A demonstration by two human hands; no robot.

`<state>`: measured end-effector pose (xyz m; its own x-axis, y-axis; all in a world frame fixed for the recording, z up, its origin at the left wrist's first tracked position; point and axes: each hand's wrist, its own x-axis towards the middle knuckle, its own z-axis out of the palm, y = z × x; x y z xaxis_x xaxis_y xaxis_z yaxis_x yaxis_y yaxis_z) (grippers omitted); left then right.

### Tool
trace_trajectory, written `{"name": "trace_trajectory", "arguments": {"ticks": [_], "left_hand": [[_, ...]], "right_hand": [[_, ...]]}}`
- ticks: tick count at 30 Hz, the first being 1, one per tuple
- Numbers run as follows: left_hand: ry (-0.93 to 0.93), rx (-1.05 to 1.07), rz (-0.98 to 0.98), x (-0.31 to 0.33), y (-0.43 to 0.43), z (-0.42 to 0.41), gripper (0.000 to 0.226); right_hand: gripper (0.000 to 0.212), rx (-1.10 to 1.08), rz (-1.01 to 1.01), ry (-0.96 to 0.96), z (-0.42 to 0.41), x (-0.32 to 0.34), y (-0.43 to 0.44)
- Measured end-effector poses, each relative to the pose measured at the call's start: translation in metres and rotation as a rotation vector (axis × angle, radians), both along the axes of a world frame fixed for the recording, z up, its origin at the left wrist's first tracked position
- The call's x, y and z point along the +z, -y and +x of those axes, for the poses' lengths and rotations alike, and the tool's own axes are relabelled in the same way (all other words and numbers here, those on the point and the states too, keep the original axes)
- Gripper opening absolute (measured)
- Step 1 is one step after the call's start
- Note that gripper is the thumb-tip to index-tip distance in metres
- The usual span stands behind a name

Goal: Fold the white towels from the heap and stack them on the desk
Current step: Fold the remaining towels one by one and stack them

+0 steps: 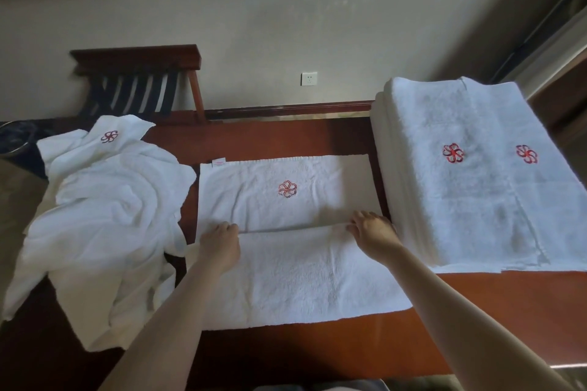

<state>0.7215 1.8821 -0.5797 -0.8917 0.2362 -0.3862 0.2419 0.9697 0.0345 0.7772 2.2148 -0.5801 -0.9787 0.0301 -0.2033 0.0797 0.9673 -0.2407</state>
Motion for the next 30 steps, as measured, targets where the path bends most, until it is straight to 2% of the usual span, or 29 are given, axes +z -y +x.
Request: {"name": "trace_trajectory", "arguments": {"ticks": [3,5,8,10,12,15,17,19,23,30], "left_hand": [[-0.087,0.01,-0.018,-0.001,0.0,0.005,0.019],[-0.24,0.041,0.018,0.002,-0.004,0.013,0.014],[-0.449,-0.023,0.204,0.005,-0.018,0.028,0.019],[-0.471,-0.131,0.283,0.003,-0.03,0.04,0.023],[-0.409,-0.157,0.34,-0.003,-0.042,0.053,0.028],[-0.218,-0.103,0.349,-0.017,-0.046,0.068,0.039],[-0.068,-0.073,0.218,-0.026,-0.038,0.072,0.051],[0.032,-0.039,0.111,-0.036,-0.027,0.068,0.057],[0.138,-0.018,0.057,-0.04,-0.022,0.059,0.06],[0.178,-0.008,0.028,-0.033,-0.028,0.059,0.06]], "right_hand": [[0.026,0.033,0.083,0.029,-0.004,-0.002,0.002],[0.026,0.032,0.16,0.045,-0.004,-0.004,0.007],[0.025,-0.023,0.143,-0.088,0.007,-0.002,0.024],[0.028,0.072,0.085,-0.236,0.018,-0.004,0.044],[0.038,0.204,0.006,-0.301,0.03,-0.011,0.069],[0.052,0.269,-0.054,-0.045,0.042,-0.026,0.09],[0.057,0.233,-0.014,0.101,0.045,-0.038,0.086],[0.062,0.173,0.037,0.107,0.044,-0.045,0.071],[0.067,-0.041,0.046,0.117,0.04,-0.044,0.025],[0.065,-0.059,0.023,0.15,0.037,-0.034,0.022]]}}
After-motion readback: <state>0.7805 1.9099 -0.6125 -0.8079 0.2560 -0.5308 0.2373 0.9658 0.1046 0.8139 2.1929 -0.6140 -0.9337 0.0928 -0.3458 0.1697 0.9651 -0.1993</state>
